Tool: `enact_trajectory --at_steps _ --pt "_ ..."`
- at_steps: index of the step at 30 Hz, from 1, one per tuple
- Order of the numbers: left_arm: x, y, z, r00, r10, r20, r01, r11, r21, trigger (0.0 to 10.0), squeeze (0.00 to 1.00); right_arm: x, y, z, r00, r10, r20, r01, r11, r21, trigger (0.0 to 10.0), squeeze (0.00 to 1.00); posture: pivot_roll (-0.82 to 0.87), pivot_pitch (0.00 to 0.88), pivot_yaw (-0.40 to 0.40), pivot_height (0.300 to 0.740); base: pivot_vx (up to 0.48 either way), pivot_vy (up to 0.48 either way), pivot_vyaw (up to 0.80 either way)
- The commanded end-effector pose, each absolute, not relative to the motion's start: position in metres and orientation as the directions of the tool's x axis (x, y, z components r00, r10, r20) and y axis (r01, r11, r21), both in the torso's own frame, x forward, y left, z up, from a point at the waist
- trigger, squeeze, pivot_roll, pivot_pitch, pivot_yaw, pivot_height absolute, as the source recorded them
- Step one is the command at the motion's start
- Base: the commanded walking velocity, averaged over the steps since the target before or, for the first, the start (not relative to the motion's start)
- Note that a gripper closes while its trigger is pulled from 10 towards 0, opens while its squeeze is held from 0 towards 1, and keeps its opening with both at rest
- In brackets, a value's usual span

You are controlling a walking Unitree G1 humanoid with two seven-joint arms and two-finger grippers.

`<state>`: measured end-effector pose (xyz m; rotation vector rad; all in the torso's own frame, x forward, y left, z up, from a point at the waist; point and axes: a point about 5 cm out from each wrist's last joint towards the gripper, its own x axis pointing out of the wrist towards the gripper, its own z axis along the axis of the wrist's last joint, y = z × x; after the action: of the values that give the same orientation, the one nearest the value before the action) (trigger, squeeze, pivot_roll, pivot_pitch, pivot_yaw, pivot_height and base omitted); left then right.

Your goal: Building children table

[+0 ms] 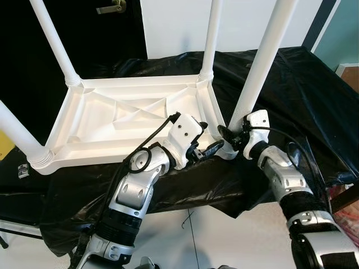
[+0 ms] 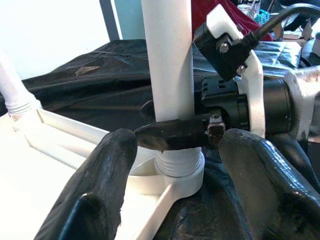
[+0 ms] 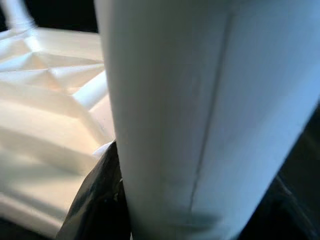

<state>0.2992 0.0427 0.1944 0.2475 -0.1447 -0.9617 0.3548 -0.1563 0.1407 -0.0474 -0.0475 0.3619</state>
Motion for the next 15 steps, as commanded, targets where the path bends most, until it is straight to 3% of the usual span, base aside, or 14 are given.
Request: enact_trajectory --at_steps 1,3,8,9,10,15 --pt "0.302 0.042 0.193 0.609 -0.793 0.018 0.76 0.59 0.272 10.0 0.0 0.349 -0.163 0.119 0.965 0.255 -0.06 -0.257 0.966 -0.026 10.0 0.0 -0.03 0.077 0.005 0.74 0.0 0.0 0.0" --pt "0.302 0.041 0.193 0.608 -0.794 0.018 0.761 0.589 0.272 10.0 0.0 0.348 -0.162 0.118 0.976 0.209 -0.064 -0.21 0.978 -0.015 10.0 0.0 -0.03 0.077 0.006 0.74 0.0 0.0 0.0" --pt "0.302 0.039 0.192 0.604 -0.797 0.019 0.766 0.586 0.264 10.0 0.0 0.333 -0.151 0.111 0.98 -0.192 -0.059 0.194 0.981 0.026 10.0 0.0 -0.04 0.08 0.002 0.74 0.0 0.0 0.0" --pt "0.302 0.039 0.192 0.604 -0.797 0.019 0.766 0.586 0.264 10.0 0.0 0.333 -0.151 0.111 0.98 -0.192 -0.059 0.194 0.981 0.026 10.0 0.0 -0.04 0.08 0.002 0.74 0.0 0.0 0.0" --pt "0.302 0.038 0.192 0.605 -0.796 0.021 0.766 0.588 0.261 10.0 0.0 0.331 -0.13 0.111 0.985 -0.161 -0.057 0.165 0.984 0.062 10.0 0.0 -0.03 0.08 -0.005 0.74 0.0 0.0 0.0" --pt "0.302 0.037 0.191 0.605 -0.796 0.022 0.766 0.589 0.26 10.0 0.0 0.333 -0.126 0.114 0.99 -0.129 -0.047 0.132 0.989 0.066 10.0 0.0 -0.03 0.08 -0.01 0.74 0.0 0.0 0.0"
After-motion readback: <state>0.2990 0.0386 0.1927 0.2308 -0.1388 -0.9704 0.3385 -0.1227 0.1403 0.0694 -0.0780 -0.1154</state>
